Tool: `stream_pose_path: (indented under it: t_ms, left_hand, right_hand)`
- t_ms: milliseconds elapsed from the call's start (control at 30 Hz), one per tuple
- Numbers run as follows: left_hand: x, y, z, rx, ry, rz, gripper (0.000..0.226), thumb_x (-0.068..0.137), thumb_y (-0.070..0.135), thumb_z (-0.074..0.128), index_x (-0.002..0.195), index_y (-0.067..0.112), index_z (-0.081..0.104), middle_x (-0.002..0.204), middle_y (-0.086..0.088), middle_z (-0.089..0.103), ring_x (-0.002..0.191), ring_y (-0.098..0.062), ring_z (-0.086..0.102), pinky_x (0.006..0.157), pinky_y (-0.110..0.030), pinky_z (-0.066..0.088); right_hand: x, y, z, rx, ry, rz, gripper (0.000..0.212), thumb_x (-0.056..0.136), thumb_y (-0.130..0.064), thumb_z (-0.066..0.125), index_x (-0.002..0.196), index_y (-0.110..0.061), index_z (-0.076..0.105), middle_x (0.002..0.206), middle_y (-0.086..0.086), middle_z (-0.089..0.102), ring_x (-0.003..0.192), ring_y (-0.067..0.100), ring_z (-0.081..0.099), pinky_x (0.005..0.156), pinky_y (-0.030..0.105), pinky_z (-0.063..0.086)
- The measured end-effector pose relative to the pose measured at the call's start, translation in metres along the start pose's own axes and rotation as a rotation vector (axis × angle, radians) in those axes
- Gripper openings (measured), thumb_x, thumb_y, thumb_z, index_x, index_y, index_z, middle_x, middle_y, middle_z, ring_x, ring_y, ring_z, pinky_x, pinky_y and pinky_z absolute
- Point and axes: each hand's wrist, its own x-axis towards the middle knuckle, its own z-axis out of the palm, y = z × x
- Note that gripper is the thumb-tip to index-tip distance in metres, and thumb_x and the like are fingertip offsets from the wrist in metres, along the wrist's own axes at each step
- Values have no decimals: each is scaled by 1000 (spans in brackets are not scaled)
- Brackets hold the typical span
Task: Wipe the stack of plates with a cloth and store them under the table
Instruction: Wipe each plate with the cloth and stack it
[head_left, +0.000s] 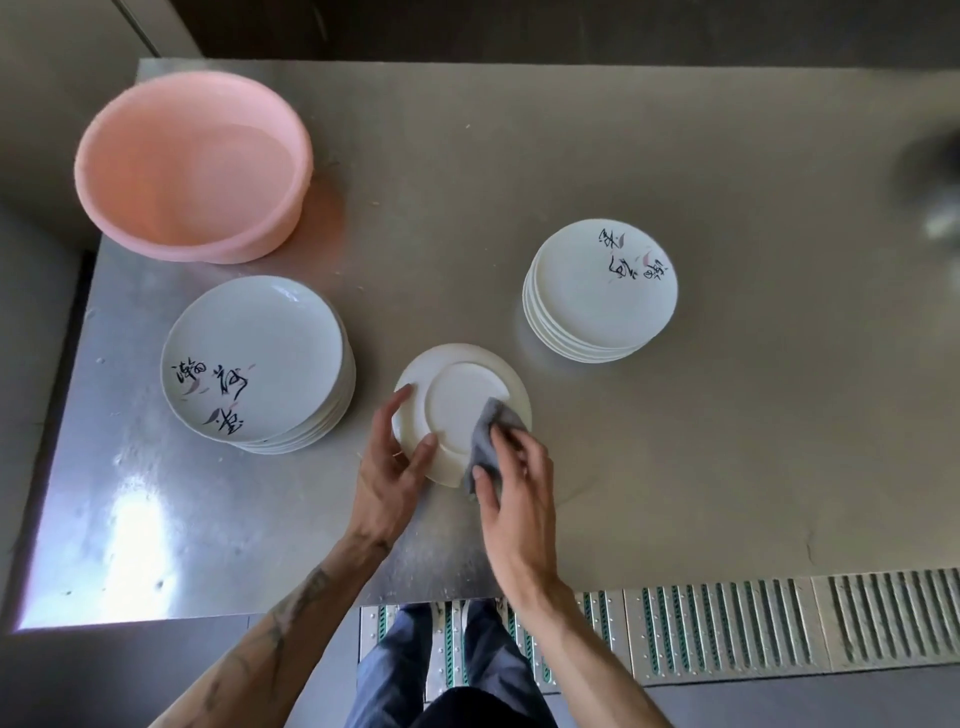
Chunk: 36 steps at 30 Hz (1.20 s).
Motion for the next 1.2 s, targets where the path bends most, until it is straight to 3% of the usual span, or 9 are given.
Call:
stream_pose_path:
  t_ms: [133,200,333,500,633,767,967,1033,1200]
  left_hand:
    - [1,1,1,-25,-32,3,72,86,32,78,148,43,42,126,23,62,98,-3,69,74,-54,63]
    - [6,5,-4,-5,-39,-18,82,79,37,82,149,45,40,123,17,65,98,-9,71,78,-50,64]
    - [9,9,-3,33,-73,0,88,78,36,83,152,48,36,127,38,54,102,-10,68,78,-49,64]
    - [1,1,-4,31,-91,-56,85,78,35,82,148,54,38,125,10,64,91,-22,72,73,-47,64]
    - [2,-3,-13,18,-121,-60,75,88,33,73,149,56,36,84,-5,70,74,-10,64,70,-25,55]
    - [-5,-3,-4,33,-133,-60,84,89,13,78,149,52,35,122,3,65,85,-26,74,70,-39,63]
    - [-3,-1,-12,118,-142,-62,80,81,36,77,148,52,36,109,-2,71,90,-24,71,79,-51,62]
    - [-3,1,-9,116,-158,-39,78,86,32,74,151,50,35,99,-7,72,84,-28,69,78,-55,61]
    - [-7,6,-7,80,-171,-40,84,86,10,80,148,49,39,112,4,67,79,-26,77,72,-51,64]
  right_hand:
    - [1,1,3,-11,42,-41,52,96,-17,68,145,-13,53,145,0,44,133,19,45,116,30,37]
    - [11,8,-2,16,29,-8,53,97,-20,68,146,-12,52,146,2,44,135,18,44,117,33,38]
    - [5,0,3,23,32,10,54,95,-19,69,146,-17,52,145,-1,42,135,18,43,115,36,40]
    - [0,0,4,-26,-12,-62,55,95,-24,69,147,-20,52,145,-3,41,134,14,42,115,23,35]
    - [16,9,-7,9,-6,12,53,95,-23,71,146,-16,55,146,0,42,135,14,41,117,19,30]
    - [-4,-4,7,-29,11,-16,54,92,-21,74,142,-21,57,145,0,40,134,17,42,114,35,41]
    - [7,9,-7,45,44,36,52,91,-23,75,140,-18,59,142,0,43,132,14,42,113,30,40]
    - [2,5,-4,42,57,41,54,90,-21,77,140,-21,59,142,0,42,131,11,41,112,30,42]
    - [-9,3,2,31,27,-47,56,88,-17,77,140,-26,59,141,-5,40,129,13,45,110,28,44]
